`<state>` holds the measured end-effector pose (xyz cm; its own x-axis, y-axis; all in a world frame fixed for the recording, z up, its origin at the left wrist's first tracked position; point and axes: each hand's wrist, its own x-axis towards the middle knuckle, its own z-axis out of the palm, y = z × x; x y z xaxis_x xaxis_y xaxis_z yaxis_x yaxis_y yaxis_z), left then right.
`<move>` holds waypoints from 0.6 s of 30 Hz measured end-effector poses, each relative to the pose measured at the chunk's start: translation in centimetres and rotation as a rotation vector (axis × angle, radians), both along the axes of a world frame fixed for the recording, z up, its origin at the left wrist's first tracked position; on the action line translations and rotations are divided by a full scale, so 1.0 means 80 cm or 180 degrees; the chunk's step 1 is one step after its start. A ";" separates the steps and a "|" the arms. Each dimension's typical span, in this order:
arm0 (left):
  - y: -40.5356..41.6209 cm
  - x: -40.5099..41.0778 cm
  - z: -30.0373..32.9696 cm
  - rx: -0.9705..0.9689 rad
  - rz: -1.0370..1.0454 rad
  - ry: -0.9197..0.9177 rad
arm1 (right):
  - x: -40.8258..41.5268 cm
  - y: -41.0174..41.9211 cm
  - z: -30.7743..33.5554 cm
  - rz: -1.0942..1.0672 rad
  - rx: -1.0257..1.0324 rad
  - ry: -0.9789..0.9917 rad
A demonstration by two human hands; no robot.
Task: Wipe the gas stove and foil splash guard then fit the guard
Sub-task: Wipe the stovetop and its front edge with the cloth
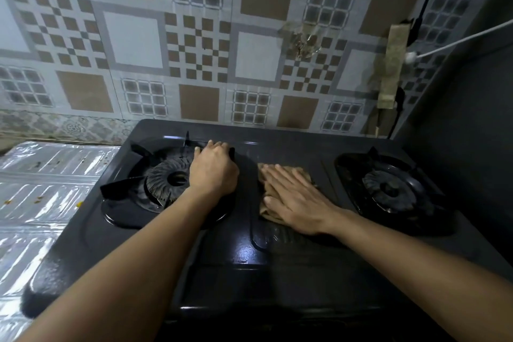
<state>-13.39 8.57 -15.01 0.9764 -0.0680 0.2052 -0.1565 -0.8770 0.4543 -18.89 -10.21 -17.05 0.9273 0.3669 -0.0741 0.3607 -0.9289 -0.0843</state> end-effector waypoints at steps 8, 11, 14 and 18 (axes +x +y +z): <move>0.004 -0.001 0.002 0.0091 -0.0041 0.0149 | 0.145 0.003 0.012 -0.1135 -0.0107 0.0205; 0.003 0.000 0.002 0.0004 -0.0049 0.0144 | 0.136 0.036 0.006 -0.0368 -0.0080 0.0032; 0.005 -0.004 0.005 -0.0024 -0.0006 0.0147 | 0.093 0.049 0.005 0.0119 0.0039 -0.0037; 0.007 -0.006 0.007 -0.0002 -0.0029 0.0191 | 0.026 0.033 0.002 0.0416 0.0249 -0.0051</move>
<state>-13.89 9.16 -14.42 0.9863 -0.0767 0.1462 -0.1368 -0.8754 0.4636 -16.82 -7.53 -16.86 0.8721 0.4887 -0.0263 0.4801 -0.8647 -0.1477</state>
